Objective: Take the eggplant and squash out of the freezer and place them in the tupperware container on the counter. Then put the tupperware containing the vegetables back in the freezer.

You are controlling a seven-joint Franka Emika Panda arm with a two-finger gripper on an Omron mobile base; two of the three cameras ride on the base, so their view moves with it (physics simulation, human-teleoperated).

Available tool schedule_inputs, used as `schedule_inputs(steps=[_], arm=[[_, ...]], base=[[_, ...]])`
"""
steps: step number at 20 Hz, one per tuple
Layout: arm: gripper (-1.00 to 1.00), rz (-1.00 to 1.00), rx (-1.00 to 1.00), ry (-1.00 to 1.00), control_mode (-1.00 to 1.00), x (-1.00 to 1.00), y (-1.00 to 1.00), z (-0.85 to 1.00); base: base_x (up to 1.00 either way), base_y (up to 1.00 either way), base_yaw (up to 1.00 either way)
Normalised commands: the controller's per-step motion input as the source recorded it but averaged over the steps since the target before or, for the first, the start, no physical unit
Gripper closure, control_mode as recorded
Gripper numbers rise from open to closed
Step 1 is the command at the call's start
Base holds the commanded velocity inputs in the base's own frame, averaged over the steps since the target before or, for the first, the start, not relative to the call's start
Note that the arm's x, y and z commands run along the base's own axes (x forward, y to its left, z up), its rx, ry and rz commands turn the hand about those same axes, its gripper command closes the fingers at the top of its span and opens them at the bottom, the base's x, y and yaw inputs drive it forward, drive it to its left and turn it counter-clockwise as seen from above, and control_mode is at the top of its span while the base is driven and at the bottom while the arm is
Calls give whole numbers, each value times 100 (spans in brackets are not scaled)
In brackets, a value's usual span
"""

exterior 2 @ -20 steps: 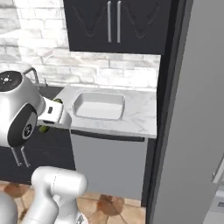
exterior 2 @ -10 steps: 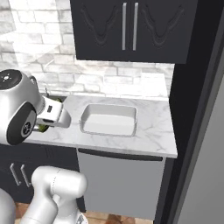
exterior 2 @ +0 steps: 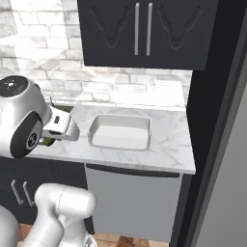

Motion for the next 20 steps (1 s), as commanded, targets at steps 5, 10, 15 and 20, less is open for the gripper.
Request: schedule_inputs(steps=[5,10,15,20], arm=[[100,0,0,16,-100,28,0,-2],[100,-4,0,13,-100,44,0,-12],[100,-10,0,1,-100,45,0,-36],[100,-12,-1,0,-100,57,-11,-50]], base=[[0,0,0],[0,0,0],[0,0,0],[0,0,0]])
